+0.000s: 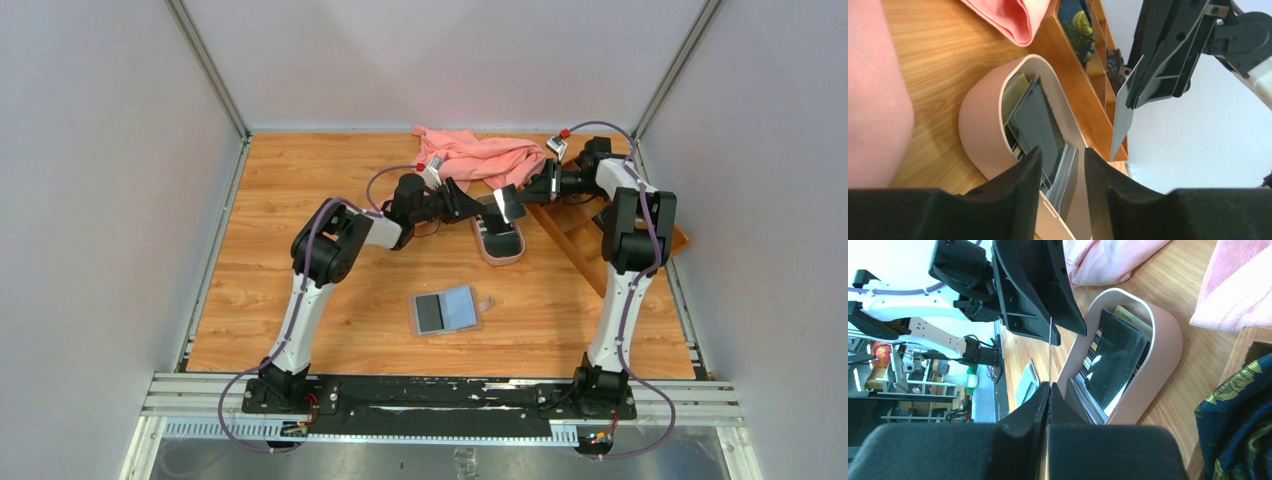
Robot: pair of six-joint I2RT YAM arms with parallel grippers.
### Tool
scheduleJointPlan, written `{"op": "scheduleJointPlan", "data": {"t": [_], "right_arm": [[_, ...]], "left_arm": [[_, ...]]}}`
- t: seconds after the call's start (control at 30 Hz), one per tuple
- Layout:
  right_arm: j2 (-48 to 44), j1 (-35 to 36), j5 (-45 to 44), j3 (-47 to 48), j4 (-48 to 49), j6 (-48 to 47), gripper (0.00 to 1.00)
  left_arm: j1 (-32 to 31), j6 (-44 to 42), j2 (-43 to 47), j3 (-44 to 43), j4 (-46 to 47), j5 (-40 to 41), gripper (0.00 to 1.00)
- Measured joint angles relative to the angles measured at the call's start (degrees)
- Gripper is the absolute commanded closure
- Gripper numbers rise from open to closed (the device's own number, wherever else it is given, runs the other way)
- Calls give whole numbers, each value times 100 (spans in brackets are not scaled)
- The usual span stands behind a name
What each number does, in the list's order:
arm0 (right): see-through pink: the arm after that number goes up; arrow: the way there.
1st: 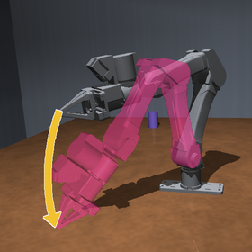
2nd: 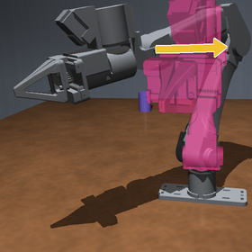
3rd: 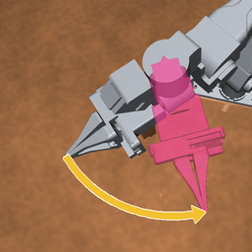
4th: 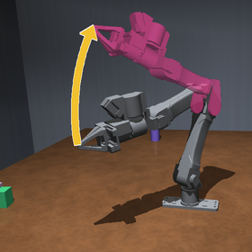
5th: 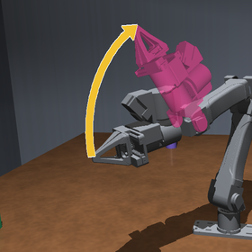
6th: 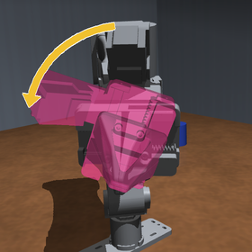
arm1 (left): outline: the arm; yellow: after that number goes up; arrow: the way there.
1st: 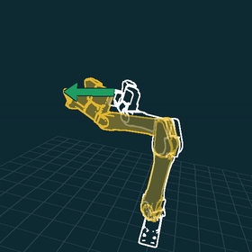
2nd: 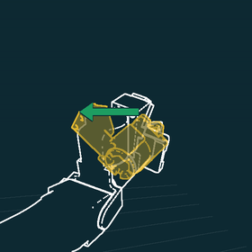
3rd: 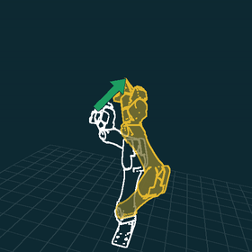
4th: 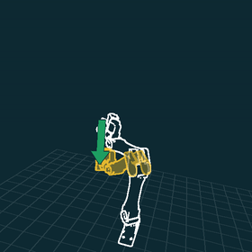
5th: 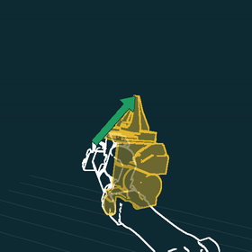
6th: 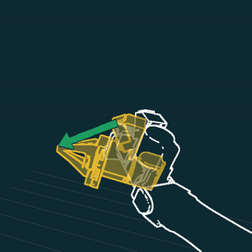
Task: Put the credit cards into the card holder
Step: Place the credit card in the storage box, then pick up the credit card from the storage box.
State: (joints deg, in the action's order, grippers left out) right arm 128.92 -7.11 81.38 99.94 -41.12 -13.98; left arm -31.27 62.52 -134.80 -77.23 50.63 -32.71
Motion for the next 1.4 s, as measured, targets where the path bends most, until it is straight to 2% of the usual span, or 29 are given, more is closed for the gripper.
{"op": "scheduleJointPlan", "data": {"t": [0.23, 0.4, 0.53, 0.7, 0.8, 0.87, 0.93, 0.97, 1.07, 1.2, 1.4], "right_arm": [[-260, -2, -116, -2, -4, -68, 100], [-627, -2, -199, -74, -13, -136, 100], [-1165, 4, -271, -433, -83, -361, 100], [-2076, 151, -345, -1193, -164, -632, 100], [-2579, 365, -345, -1744, -199, -769, 100], [-2874, 592, -345, -2155, -216, -852, 100], [-3077, 839, -317, -2498, -229, -907, 100], [-3161, 964, -286, -2669, -223, -935, 100], [-3416, 1294, -133, -3193, -122, -988, 100], [-3980, 1652, -142, -4199, 809, -402, 100], [-4806, 2127, -522, -5630, 3333, 1790, 100]], "left_arm": [[2, -584, 664, 133, -887, 269, 54], [0, -999, 1429, 640, -1139, 452, 52], [0, -1462, 2415, 1482, -1233, 605, 50], [0, -2074, 4096, 2855, -1279, 785, 44], [0, -2323, 5434, 3921, -1268, 999, 36], [0, -2409, 6262, 4564, -1248, 1150, 23], [0, -2430, 7029, 5171, -1233, 1314, 5], [0, -2411, 7377, 5458, -1231, 1405, 1], [0, -2277, 8166, 6146, -1246, 1628, 0], [0, -1867, 9016, 6957, -1294, 1755, 0], [-92, -997, 10194, 7678, -1421, 1893, 3]]}}
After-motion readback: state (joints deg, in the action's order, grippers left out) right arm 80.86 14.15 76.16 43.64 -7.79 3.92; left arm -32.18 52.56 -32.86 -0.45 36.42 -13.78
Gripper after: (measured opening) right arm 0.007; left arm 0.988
